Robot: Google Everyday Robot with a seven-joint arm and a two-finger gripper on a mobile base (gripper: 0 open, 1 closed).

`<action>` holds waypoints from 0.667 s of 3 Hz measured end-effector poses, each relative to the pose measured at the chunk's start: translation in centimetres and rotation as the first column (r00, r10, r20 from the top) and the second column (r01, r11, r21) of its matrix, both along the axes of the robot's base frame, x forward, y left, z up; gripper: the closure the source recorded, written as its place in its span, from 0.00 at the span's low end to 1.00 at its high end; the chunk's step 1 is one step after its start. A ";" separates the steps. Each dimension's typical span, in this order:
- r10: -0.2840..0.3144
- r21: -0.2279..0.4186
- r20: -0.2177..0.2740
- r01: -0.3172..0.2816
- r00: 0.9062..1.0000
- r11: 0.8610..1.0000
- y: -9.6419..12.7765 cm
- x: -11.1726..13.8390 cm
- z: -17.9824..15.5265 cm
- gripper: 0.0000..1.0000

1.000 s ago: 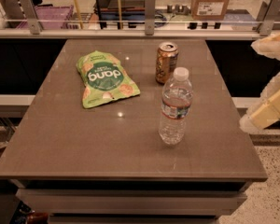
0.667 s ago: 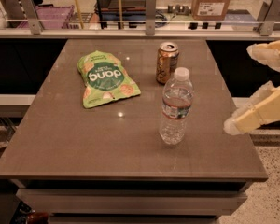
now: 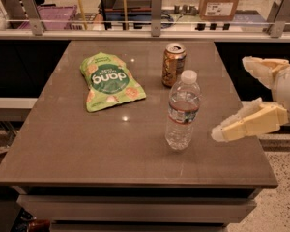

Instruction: Knock water bottle over

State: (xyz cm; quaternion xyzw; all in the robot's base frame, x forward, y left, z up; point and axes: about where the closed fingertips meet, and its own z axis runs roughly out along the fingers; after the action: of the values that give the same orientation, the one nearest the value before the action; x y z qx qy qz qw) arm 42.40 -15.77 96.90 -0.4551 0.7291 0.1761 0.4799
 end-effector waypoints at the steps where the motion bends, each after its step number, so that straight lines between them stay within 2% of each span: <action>1: 0.069 0.078 0.024 -0.071 0.997 0.994 1.0 0.6 -0.8 0.00; 2: 0.132 0.143 0.034 -0.136 0.991 0.980 2.1 1.1 -1.9 0.00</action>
Offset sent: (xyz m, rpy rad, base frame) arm 0.0173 0.0264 -0.0337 0.2293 -0.0226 0.1995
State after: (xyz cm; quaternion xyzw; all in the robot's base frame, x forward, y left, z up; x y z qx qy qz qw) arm 43.48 -13.69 95.05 -0.4692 0.6761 0.2548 0.5077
